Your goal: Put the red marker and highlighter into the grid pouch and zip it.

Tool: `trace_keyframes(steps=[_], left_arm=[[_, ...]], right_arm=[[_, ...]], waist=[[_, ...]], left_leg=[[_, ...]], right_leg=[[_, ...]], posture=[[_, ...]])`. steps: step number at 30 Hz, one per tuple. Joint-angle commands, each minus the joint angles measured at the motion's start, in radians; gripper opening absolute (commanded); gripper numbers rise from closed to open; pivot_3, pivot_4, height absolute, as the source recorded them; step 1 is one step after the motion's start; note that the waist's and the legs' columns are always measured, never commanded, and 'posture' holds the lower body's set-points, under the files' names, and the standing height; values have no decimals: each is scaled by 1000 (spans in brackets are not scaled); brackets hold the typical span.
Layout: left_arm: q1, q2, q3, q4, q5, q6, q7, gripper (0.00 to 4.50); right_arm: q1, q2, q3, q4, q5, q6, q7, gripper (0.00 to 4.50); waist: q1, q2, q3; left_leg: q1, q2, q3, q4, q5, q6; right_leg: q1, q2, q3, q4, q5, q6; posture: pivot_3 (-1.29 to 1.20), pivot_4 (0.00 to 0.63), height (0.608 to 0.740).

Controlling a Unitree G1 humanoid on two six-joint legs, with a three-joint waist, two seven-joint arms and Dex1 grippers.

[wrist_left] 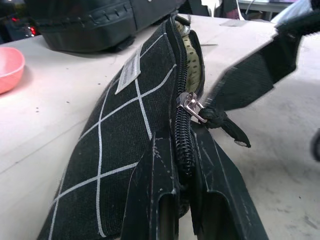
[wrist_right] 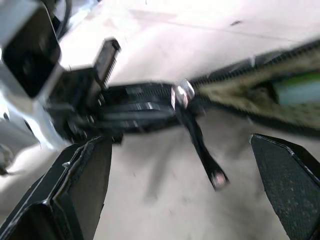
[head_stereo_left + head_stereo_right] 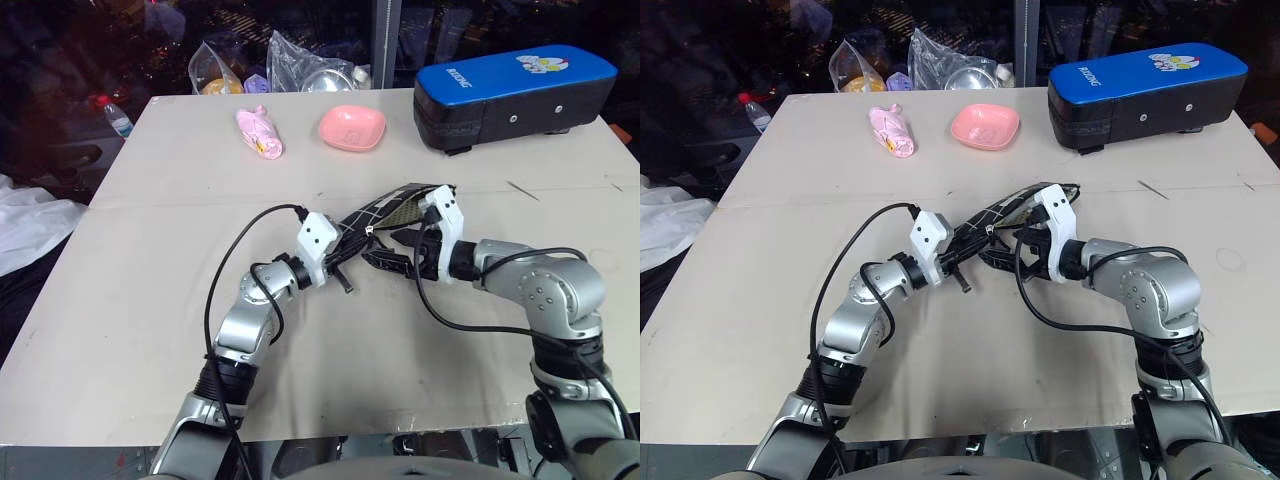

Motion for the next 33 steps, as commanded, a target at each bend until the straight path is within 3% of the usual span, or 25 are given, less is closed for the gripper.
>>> trace_keyframes(steps=[1,4,6,11,15,16,26,33], left_arm=[[-10,2,2,-21,1,-17,-4,0],[-6,2,1,-25,4,-17,-3,0],[-4,2,1,-27,6,-16,-2,0],[0,2,-5,-31,10,-16,-4,0],[1,3,-8,-31,11,-17,-5,0],[1,3,-8,-32,11,-17,-5,0],[0,4,-7,-31,13,-15,-1,0],[0,4,-3,-28,14,-17,2,0]], right_arm=[[-23,29,-17,-3,26,-1,-24,4461],[-23,44,-17,1,32,1,-39,4461],[-21,49,-17,1,35,1,-47,3946],[-18,65,-29,4,46,2,-67,2044],[-20,68,-30,11,48,-6,-77,276],[-20,70,-31,12,48,-6,-78,127],[-13,40,-18,24,28,-32,-89,127],[1,-72,74,29,-88,-160,-85,127]], waist=[[-1,0,0],[-1,0,0],[-1,0,0],[-2,0,0],[-2,0,0],[-2,0,0],[-2,0,0],[-3,0,0]], left_leg=[[0,0,0,0,0,0],[0,0,0,0,0,0],[0,0,0,0,0,0],[0,0,0,0,0,0],[0,0,0,0,0,0],[0,0,0,0,0,0],[0,0,0,0,0,0],[0,0,0,-1,0,0]], right_leg=[[0,0,0,0,0,0],[0,0,0,0,0,0],[0,0,0,0,0,0],[0,0,0,1,0,0],[-1,0,0,1,0,0],[-1,0,0,0,0,0],[-1,0,0,0,0,0],[-1,0,0,0,0,0]], posture=[[0,150,734],[0,150,734],[0,150,734],[0,150,734],[0,150,734],[0,150,734],[0,150,734],[0,150,734]])
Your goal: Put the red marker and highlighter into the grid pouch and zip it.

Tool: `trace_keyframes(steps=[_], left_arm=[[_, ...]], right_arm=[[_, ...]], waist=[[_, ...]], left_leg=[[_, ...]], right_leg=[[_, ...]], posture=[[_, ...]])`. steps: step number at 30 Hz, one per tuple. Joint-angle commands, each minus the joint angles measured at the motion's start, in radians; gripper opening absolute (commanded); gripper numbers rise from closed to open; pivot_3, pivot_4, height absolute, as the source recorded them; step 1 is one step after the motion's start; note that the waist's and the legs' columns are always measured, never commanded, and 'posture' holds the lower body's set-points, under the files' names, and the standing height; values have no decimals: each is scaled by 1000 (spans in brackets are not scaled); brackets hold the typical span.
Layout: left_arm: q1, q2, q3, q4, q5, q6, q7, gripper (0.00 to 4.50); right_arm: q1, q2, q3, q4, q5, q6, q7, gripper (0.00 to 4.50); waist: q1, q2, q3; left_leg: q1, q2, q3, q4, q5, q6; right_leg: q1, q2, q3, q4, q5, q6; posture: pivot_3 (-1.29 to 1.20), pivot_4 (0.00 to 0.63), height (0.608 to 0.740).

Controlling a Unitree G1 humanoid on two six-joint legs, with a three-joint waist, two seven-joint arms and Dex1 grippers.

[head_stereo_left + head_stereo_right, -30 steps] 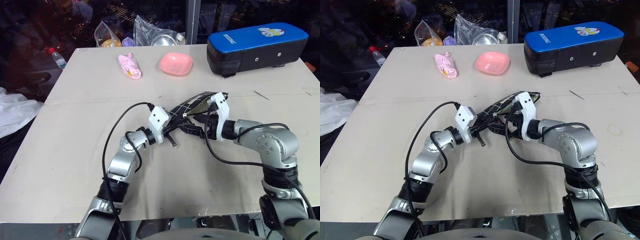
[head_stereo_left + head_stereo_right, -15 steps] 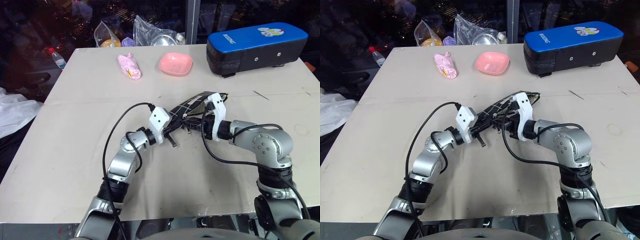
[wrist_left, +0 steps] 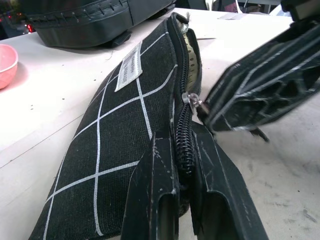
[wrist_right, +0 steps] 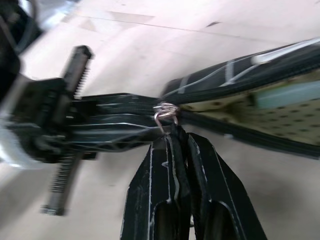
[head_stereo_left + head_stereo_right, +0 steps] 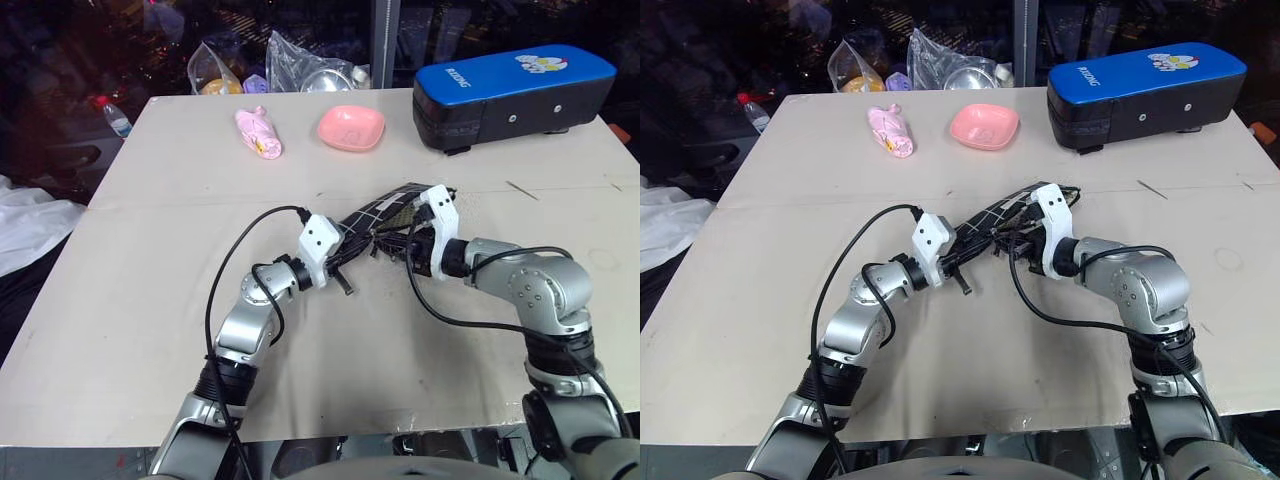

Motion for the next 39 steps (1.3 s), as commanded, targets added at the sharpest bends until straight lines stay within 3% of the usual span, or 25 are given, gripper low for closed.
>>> trace_keyframes(steps=[1,19,33,36,39], left_arm=[[-3,1,6,-28,-1,-16,2,0],[-1,-8,4,-17,12,-28,0,0],[9,9,3,-13,16,-41,-3,0],[20,20,7,-14,29,-51,7,0],[30,36,14,-14,29,-60,2,0]], right_arm=[[0,-38,10,-6,-55,-66,-8,127],[24,-146,-25,-5,-162,-129,-79,127],[-17,-193,-133,225,-289,-305,-156,127],[-16,-194,-126,234,-278,-334,-121,127],[15,-227,-75,197,-234,-394,37,127]], waist=[[0,0,0],[2,0,0],[2,0,0],[2,0,0],[1,0,0]], left_leg=[[0,0,0,0,0,0],[0,0,0,0,0,0],[0,0,1,0,0,0],[0,0,1,0,0,0],[0,0,1,0,0,0]], right_leg=[[0,0,0,0,0,0],[0,0,0,0,0,0],[0,0,0,0,0,0],[0,0,0,0,0,0],[0,0,0,0,0,0]], posture=[[0,150,734],[0,150,734],[0,150,734],[0,150,734],[0,150,734]])
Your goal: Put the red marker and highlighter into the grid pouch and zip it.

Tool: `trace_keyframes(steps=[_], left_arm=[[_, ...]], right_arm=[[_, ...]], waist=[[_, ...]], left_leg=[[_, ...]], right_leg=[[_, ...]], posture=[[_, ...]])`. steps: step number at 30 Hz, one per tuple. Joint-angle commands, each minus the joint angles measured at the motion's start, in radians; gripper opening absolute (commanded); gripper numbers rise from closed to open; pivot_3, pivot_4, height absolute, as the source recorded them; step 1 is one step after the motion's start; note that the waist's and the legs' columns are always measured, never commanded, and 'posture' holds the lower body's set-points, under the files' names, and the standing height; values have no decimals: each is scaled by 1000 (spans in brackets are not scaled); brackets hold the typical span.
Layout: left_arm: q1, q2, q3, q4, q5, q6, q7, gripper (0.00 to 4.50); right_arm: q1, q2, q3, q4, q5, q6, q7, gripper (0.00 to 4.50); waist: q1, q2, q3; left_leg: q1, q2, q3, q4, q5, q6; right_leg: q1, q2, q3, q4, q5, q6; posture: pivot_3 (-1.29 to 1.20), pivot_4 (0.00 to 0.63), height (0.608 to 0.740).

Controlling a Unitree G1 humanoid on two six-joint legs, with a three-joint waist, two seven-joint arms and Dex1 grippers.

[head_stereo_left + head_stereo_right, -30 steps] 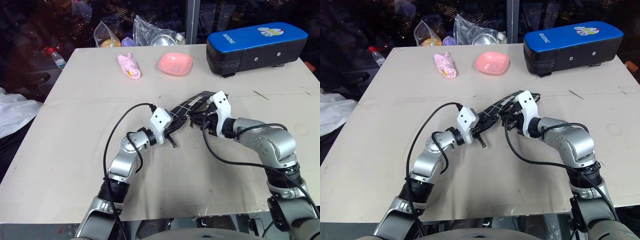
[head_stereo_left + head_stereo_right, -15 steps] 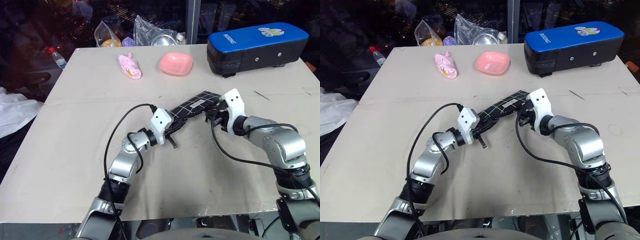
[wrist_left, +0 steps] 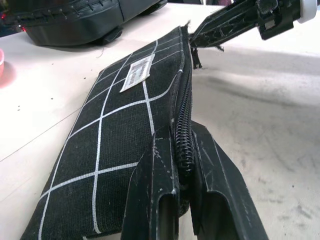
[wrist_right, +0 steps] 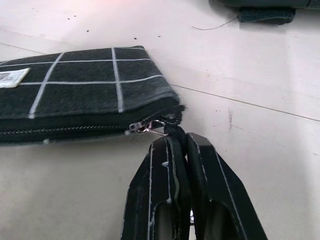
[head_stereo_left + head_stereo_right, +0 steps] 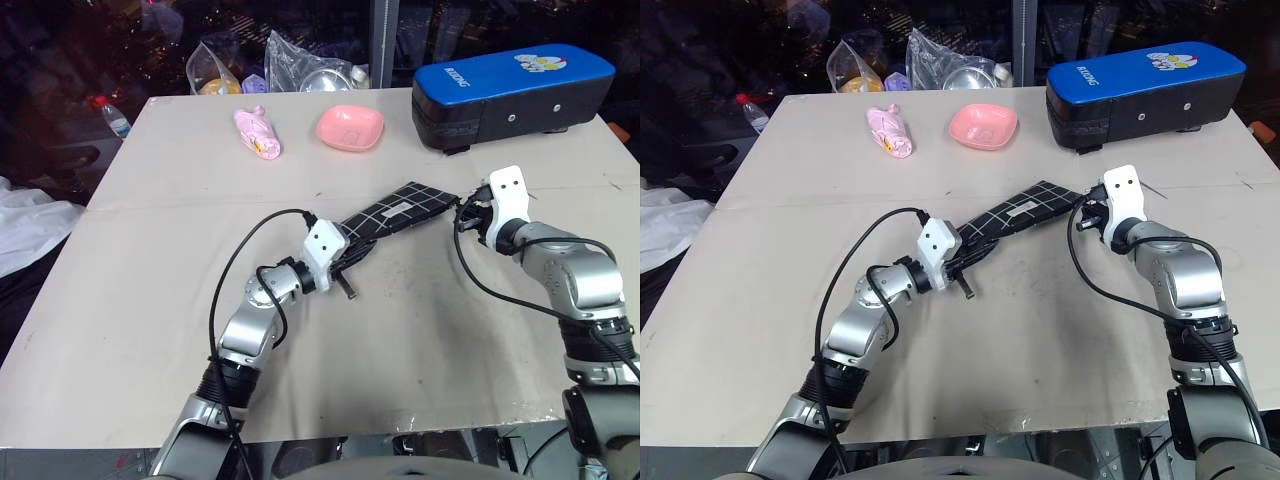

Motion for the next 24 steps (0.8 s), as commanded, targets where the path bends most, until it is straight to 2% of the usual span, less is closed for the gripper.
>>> trace_keyframes(steps=[1,3,4,5,8,9,10,11,14,20,24], left_arm=[[15,30,40,-26,-8,-27,-1,0],[15,36,54,-27,-10,-30,10,0],[15,39,68,-27,-9,-37,21,0],[19,43,78,-32,-12,-45,22,775],[38,49,91,-57,-23,-50,14,1808],[59,50,98,-79,-9,-51,37,2439],[75,52,103,-94,2,-52,55,2683],[102,55,114,-122,7,-42,77,3237],[192,74,149,-223,-15,-2,100,4447],[432,90,219,-463,-88,133,148,4447],[567,85,241,-553,-79,176,198,4447]], right_arm=[[23,-58,7,-52,16,-123,160,359],[47,-73,16,-50,14,-195,231,940],[64,-82,18,-37,10,-240,268,1439],[82,-91,19,-18,-2,-291,299,1982],[113,-113,24,40,-43,-429,364,3321],[127,-128,20,79,-51,-504,409,3932],[136,-137,17,111,-57,-563,443,4220],[143,-142,1,146,-46,-615,484,4500],[153,-166,-28,240,-21,-722,586,4500],[168,-217,-102,452,27,-855,766,4500],[174,-225,-176,550,110,-886,889,4500]], waist=[[0,0,0],[0,0,0],[0,0,0],[1,0,0],[1,0,0],[1,0,0],[1,0,0],[1,0,0],[-1,0,0],[0,1,1],[4,1,1]], left_leg=[[0,0,0,0,0,0],[0,0,0,0,0,0],[0,0,0,0,0,0],[0,0,0,0,0,0],[0,0,0,0,0,0],[0,0,0,0,0,0],[0,0,0,0,0,0],[0,0,0,0,0,0],[0,0,0,-1,0,0],[1,1,1,-1,0,0],[1,1,0,-1,-1,1]], right_leg=[[0,0,0,0,0,0],[0,0,0,-1,0,0],[0,0,0,-1,0,0],[0,0,0,-1,0,0],[0,0,0,-1,0,0],[0,0,0,-1,0,0],[0,0,0,-1,0,0],[0,0,0,-1,0,0],[0,0,0,-2,0,0],[2,0,1,-3,0,0],[2,0,0,-4,0,0]], posture=[[0,150,734],[0,150,734],[0,150,734],[0,150,734],[0,150,734],[0,150,734],[0,150,734],[0,150,734],[0,150,734],[0,150,734],[0,150,734]])
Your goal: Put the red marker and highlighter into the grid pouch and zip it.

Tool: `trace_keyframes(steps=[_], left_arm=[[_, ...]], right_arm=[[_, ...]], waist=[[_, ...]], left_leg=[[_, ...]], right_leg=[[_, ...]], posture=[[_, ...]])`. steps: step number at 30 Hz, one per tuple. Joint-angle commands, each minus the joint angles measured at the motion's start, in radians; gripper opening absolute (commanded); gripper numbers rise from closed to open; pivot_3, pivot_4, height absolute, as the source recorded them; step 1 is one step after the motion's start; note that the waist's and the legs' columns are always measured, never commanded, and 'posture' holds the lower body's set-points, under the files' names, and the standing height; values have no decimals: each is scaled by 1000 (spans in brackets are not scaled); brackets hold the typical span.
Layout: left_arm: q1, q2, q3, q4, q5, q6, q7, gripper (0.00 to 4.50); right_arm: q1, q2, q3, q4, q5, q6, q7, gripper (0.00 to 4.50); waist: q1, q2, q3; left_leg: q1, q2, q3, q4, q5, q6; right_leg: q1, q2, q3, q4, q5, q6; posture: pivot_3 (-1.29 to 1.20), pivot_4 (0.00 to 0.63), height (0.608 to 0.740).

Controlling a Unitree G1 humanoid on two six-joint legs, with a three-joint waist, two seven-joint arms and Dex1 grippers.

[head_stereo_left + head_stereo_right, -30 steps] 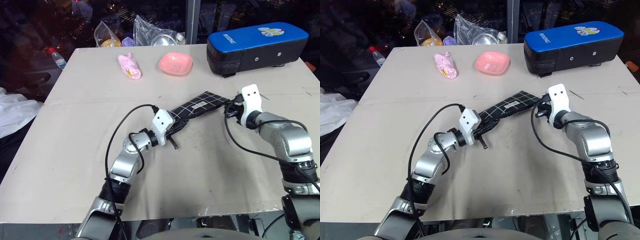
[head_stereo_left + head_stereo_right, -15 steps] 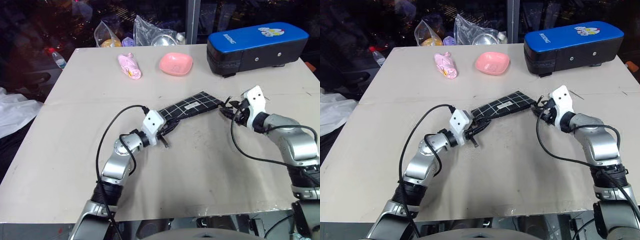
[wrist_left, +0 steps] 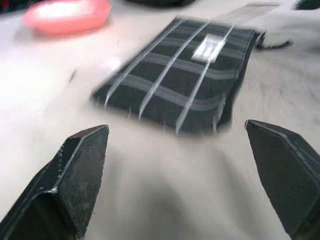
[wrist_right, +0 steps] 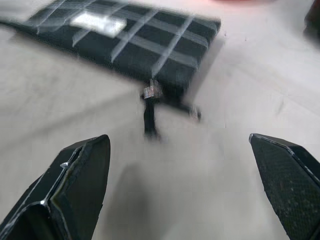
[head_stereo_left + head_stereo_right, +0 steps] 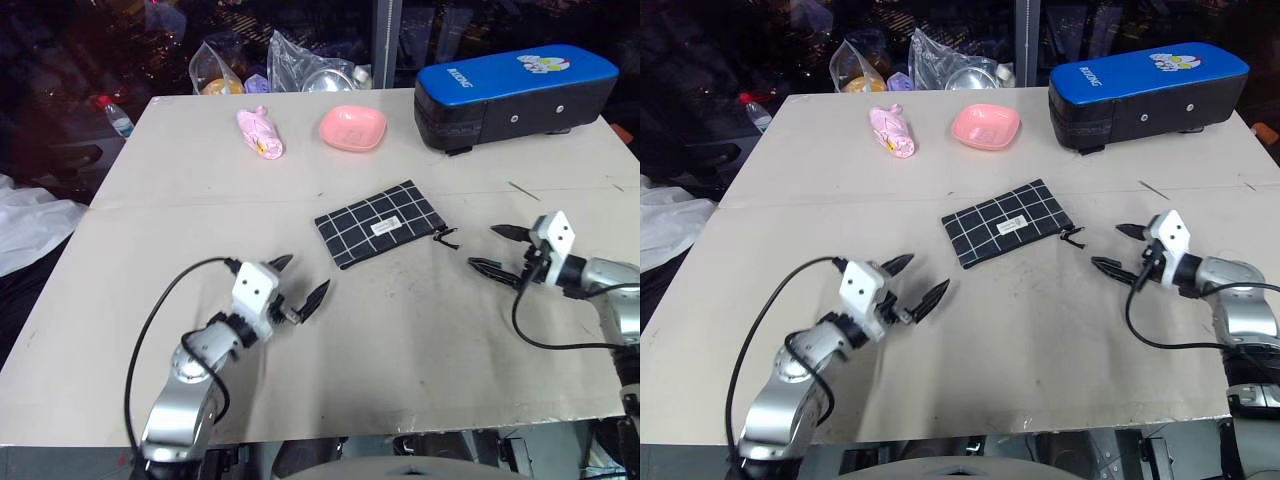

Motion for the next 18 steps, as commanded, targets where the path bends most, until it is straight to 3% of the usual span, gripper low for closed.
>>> trace_keyframes(steps=[1,7,18], left_arm=[[83,-1,30,-107,-2,16,45,4447],[171,10,27,-105,34,-40,60,4447],[131,34,15,-53,28,-74,18,4447]], right_arm=[[0,-23,-89,68,78,-39,109,4500],[60,-49,-138,147,68,-95,156,4500],[347,-11,-223,-120,119,-66,62,4500]], waist=[[-1,0,0],[1,0,0],[0,2,0]], left_leg=[[0,0,0,0,-1,2],[1,0,0,0,-2,4],[0,0,0,-1,-3,5]], right_leg=[[0,0,0,0,0,0],[1,0,0,-1,0,0],[1,-1,0,-1,0,0]], posture=[[0,150,734],[0,150,734],[0,150,734]])
